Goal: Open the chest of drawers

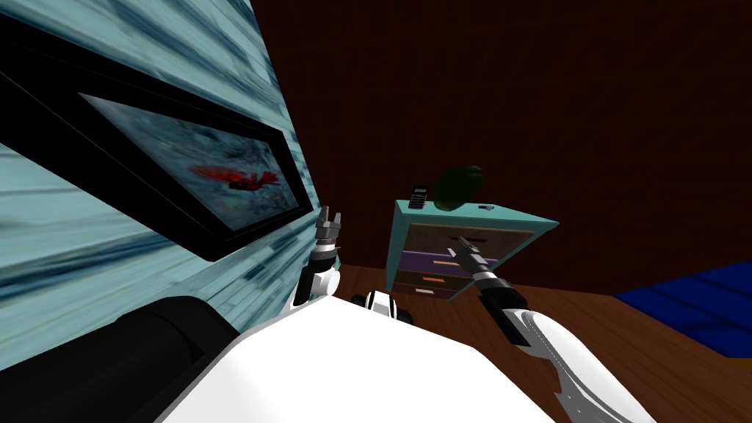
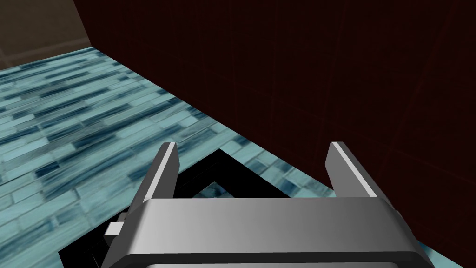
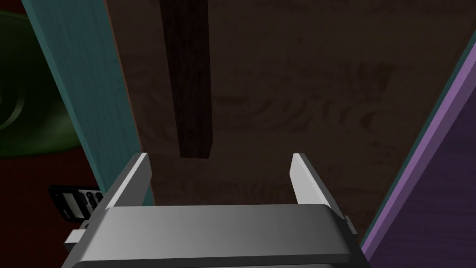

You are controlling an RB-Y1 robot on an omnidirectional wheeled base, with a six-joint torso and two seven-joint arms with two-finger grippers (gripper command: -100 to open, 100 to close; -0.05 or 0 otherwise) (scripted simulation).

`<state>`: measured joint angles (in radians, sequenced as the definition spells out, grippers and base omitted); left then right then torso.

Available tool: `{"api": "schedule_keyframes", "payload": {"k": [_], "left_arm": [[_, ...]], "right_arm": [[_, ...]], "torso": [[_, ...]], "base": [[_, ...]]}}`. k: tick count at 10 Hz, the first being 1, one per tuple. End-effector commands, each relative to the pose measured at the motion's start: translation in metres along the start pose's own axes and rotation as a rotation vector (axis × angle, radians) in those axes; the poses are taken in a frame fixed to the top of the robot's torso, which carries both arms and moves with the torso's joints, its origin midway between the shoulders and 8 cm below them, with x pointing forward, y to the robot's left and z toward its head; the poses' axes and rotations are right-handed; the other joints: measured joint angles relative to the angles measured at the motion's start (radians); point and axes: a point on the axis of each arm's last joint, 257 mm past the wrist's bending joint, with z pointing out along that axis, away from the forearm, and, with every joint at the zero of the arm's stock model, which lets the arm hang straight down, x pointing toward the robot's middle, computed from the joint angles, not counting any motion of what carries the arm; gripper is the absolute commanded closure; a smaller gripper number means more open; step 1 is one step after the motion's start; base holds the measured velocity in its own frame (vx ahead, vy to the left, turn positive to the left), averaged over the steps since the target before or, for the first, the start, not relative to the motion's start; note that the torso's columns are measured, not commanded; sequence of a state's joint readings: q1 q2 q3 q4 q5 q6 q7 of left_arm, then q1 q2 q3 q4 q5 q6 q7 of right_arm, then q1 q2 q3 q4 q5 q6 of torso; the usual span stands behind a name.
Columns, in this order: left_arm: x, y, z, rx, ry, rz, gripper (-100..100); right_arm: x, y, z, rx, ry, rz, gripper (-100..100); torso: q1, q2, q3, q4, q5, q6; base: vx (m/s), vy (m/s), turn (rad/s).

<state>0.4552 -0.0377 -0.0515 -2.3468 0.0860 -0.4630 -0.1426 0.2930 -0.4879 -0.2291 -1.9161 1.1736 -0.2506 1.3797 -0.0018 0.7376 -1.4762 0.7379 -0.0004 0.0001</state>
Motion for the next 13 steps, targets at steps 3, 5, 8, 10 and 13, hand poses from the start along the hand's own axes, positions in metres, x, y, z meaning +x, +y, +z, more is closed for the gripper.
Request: {"api": "schedule_keyframes", "payload": {"k": [3, 5, 8, 10, 13], "left_arm": [[0.0, 0.0, 0.0, 0.0, 0.0, 0.0, 0], [0.0, 0.0, 0.0, 0.0, 0.0, 0.0, 0], [0.0, 0.0, 0.0, 0.0, 0.0, 0.0, 0], [0.0, 0.0, 0.0, 0.0, 0.0, 0.0, 0], [0.0, 0.0, 0.0, 0.0, 0.0, 0.0, 0]], "right_arm": [[0.002, -0.007, -0.001, 0.002, -0.01, -0.001, 100], [0.0, -0.01, -0.002, 0.004, -0.018, -0.001, 100], [0.006, -0.012, -0.002, -0.002, -0.017, -0.003, -100], [0.012, -0.014, -0.003, -0.007, -0.015, -0.007, -100], [0.018, -0.016, -0.003, -0.012, -0.013, -0.013, -100]], "torso": [[0.0, 0.002, 0.001, 0.0, 0.0, 0.0], [0.0, 0.009, 0.006, 0.002, 0.0, 0.0], [0.003, -0.006, -0.003, -0.001, 0.001, 0.0], [0.004, -0.013, -0.008, -0.004, 0.001, -0.001], [0.003, 0.001, 0.001, 0.001, 0.001, 0.0]], "base": [[-0.018, 0.013, -0.025], [-0.194, -0.029, -0.056], [-0.077, -0.007, -0.01], [0.157, 0.037, 0.016], [0.144, 0.054, 0.013]]}}
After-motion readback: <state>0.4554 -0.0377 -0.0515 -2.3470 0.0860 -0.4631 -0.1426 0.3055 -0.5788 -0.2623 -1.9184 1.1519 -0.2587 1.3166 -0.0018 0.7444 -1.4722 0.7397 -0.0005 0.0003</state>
